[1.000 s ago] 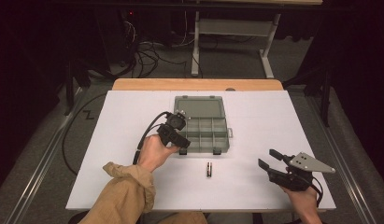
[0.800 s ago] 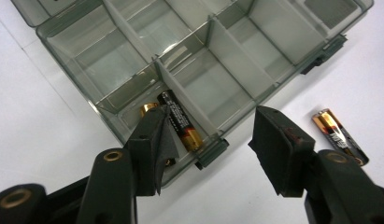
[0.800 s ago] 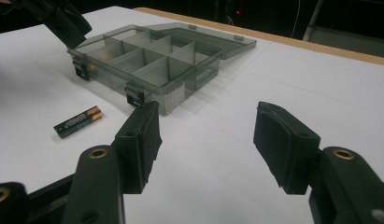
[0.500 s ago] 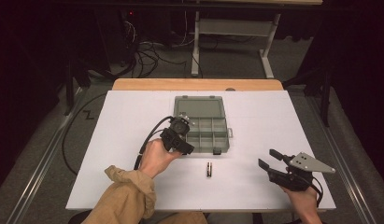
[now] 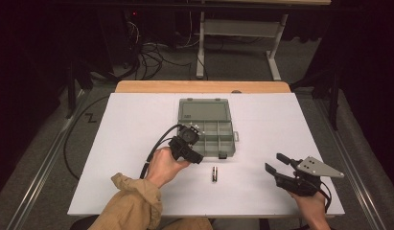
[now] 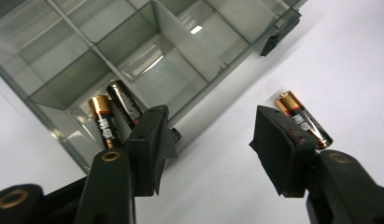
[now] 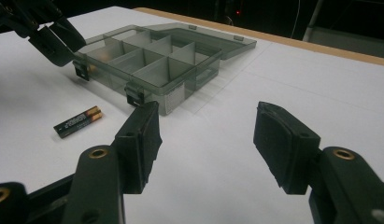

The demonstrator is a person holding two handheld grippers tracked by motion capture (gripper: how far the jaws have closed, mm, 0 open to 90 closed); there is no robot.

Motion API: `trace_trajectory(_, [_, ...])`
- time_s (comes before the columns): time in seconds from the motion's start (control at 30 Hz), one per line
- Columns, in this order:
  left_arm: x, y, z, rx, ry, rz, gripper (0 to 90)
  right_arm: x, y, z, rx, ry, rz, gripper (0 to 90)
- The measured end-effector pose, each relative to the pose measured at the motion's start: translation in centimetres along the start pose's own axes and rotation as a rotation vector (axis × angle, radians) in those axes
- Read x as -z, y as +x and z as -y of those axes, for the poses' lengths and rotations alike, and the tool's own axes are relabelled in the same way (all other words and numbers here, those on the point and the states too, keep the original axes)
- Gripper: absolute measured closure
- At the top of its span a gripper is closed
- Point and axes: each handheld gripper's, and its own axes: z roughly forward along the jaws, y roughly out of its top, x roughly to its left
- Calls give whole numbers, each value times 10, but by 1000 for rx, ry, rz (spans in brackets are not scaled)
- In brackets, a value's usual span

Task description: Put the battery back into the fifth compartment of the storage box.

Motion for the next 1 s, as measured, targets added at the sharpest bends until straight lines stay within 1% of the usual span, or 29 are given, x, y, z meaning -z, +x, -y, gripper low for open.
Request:
trace_trajectory(0.13, [0,-4,4,-14,10,7,450,0,0,0,1,0,0,426])
trace_trajectory(0.43, [-5,-11,7,-5,24,24,447,0,0,0,2,0,1,426])
trace_trajectory(0.7, [-8,-16,10,-8,41,35,443,0,0,0,2,1,1,426])
trace_trajectory(0.73, [-8,-17,11,-6,41,35,442,0,0,0,2,1,1,426])
trace_trajectory(0.87, [-10,-19,13,-20,54,33,442,0,0,0,4,1,2,427])
trace_trajectory(1.0, [-14,-22,15,-15,64,31,441,0,0,0,6,1,3,428])
